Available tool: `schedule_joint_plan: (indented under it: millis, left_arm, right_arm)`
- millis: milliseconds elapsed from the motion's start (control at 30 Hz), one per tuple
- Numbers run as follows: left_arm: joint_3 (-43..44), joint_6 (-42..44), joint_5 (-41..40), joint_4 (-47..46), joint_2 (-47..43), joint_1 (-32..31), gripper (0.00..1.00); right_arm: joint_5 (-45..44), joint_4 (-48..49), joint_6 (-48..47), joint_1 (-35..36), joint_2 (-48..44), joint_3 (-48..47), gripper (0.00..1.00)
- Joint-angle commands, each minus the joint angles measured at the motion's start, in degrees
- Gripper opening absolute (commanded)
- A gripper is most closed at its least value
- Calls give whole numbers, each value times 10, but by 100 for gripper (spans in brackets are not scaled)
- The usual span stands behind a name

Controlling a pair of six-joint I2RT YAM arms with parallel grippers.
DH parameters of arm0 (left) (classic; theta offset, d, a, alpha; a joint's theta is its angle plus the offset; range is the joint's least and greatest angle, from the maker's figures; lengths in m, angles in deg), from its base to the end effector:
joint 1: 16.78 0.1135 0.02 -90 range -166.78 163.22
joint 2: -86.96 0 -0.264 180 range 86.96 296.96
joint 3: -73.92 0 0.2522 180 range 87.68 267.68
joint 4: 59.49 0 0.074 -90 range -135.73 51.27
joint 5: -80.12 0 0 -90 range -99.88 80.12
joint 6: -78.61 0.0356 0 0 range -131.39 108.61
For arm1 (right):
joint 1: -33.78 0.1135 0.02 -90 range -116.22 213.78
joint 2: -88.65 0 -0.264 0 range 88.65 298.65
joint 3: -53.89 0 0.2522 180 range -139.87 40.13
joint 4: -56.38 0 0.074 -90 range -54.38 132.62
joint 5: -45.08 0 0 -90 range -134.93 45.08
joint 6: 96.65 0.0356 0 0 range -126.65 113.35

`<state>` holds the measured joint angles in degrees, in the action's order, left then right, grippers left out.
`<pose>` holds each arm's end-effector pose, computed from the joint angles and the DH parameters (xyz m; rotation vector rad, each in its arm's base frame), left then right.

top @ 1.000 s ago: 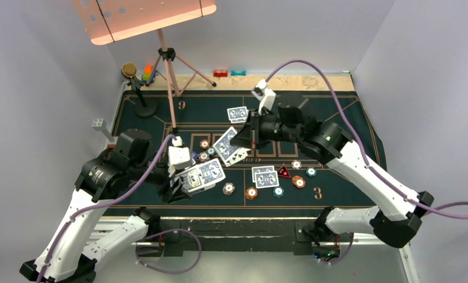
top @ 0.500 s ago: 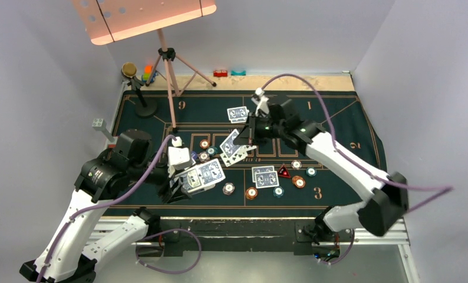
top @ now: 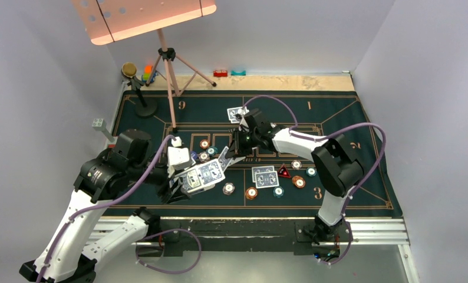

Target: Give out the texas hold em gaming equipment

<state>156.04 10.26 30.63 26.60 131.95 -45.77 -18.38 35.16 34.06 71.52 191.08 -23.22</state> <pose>0.0769 -0.0690 0.3761 1.2839 1.9632 -0.9114 0.2889 0.2437 0.1866 -0.1773 2.6113 1.1328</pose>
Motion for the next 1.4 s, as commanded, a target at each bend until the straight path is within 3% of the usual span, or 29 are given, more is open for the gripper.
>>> schedule_joint_plan:
  millis: [0, 233, 267, 367, 567, 700, 833, 1000, 1133, 1367]
  left_arm:
    - [21, 0, 21, -12, -2, 2, 0]
    - [23, 1, 20, -10, -1, 3, 0]
    - [23, 1, 19, -10, -1, 3, 0]
    - [24, 3, 17, -7, -2, 3, 0]
    - [23, 3, 18, -8, -2, 3, 0]
    - [21, 2, 18, -8, -4, 3, 0]
    - [21, 1, 19, -11, -3, 3, 0]
    - [18, -1, 20, -16, -2, 3, 0]
    - [19, -6, 21, -23, 1, 3, 0]
    - [24, -10, 24, -27, 8, 3, 0]
  right_arm:
    - [-16, 43, -8, -1, 23, -4, 0]
    - [-54, 19, -22, -1, 57, -19, 0]
    - [-62, 8, -27, 0, 56, -24, 4]
    - [-103, -42, -46, 2, 46, -41, 28]
    - [-146, -99, -61, 2, -27, -61, 68]
    - [-150, -140, -67, 3, -102, -78, 84]
    - [-136, -177, -70, 3, -185, -93, 90]
    - [-52, -163, -46, 11, -275, -86, 93]
    - [-54, -165, -18, 54, -323, -89, 94]
    - [-14, -133, 20, 138, -317, -95, 96]
